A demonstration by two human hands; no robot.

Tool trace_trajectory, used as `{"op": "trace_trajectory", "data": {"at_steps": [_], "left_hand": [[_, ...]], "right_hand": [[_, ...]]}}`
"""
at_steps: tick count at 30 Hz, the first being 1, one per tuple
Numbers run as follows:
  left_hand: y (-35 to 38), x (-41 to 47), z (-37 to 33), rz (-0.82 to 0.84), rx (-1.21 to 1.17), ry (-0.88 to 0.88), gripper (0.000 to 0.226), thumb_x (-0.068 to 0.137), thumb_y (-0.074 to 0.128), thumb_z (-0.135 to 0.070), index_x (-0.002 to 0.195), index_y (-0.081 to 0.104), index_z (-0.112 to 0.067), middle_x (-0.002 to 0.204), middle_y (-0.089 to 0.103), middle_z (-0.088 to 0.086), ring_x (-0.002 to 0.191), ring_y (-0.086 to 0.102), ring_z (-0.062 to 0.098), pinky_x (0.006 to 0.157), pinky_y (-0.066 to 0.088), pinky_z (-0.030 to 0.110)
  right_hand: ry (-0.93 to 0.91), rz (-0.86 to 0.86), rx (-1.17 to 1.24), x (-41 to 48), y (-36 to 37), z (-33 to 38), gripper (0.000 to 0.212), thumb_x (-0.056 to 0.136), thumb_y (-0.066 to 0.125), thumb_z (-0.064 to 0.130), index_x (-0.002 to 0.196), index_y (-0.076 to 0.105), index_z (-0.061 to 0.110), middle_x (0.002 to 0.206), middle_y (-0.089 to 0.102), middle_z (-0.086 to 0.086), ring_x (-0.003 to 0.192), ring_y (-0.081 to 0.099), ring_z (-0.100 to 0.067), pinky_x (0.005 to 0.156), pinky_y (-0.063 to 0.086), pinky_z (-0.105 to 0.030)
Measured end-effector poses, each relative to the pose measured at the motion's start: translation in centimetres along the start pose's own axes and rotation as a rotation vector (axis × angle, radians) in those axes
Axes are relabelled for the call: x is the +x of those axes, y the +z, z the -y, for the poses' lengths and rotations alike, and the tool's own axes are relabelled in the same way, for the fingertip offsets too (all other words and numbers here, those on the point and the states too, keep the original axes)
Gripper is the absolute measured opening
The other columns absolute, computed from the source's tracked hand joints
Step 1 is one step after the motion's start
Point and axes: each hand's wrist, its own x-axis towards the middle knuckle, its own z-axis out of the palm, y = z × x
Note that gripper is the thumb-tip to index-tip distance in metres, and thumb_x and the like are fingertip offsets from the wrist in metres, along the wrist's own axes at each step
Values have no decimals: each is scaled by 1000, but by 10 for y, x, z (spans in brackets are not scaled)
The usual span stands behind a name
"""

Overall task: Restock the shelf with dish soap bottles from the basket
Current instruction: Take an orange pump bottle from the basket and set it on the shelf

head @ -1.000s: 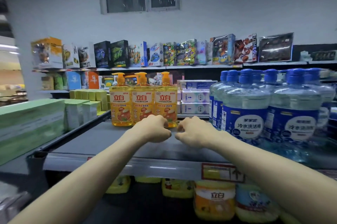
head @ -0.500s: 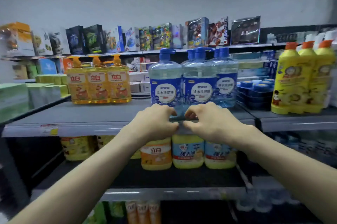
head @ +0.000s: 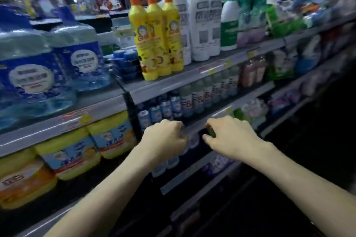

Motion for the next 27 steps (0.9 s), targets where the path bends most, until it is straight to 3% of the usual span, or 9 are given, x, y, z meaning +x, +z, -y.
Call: {"op": "trace_trajectory", "data": {"at_steps": [8, 15, 21, 27], "left_hand": [[86, 105, -115, 184, -45, 294, 40, 98, 51, -44, 131, 62, -26, 120, 68, 6, 105, 68, 33, 75, 47, 36], [151, 163, -194, 337, -19, 514, 46, 100, 51, -45, 141, 58, -25, 131, 66, 7, 119, 65, 34, 88, 50, 40], [201, 188, -258, 495, 46, 629, 50, 104, 52, -48, 149, 53, -26, 138, 63, 7, 125, 63, 33, 95, 50, 43], [261, 208, -327, 613, 105, 674, 50, 103, 52, -47, 147, 55, -26, 138, 63, 5, 126, 62, 32, 93, 48, 41]], "right_hand": [[408, 101, -36, -40, 43, -124, 33, 98, 51, 54, 115, 64, 29, 113, 70, -3, 106, 69, -34, 76, 45, -40], [770, 195, -67, -77, 79, -194, 41, 99, 50, 54, 126, 64, 26, 117, 71, -4, 111, 69, -34, 86, 53, -42], [974, 210, -47, -123, 118, -240, 32, 96, 52, 51, 108, 65, 24, 114, 72, -5, 105, 69, -35, 73, 41, -38], [1121, 310, 48, -165, 166, -297, 37, 97, 54, 52, 118, 65, 24, 113, 71, -7, 107, 69, -36, 74, 41, -39]]}}
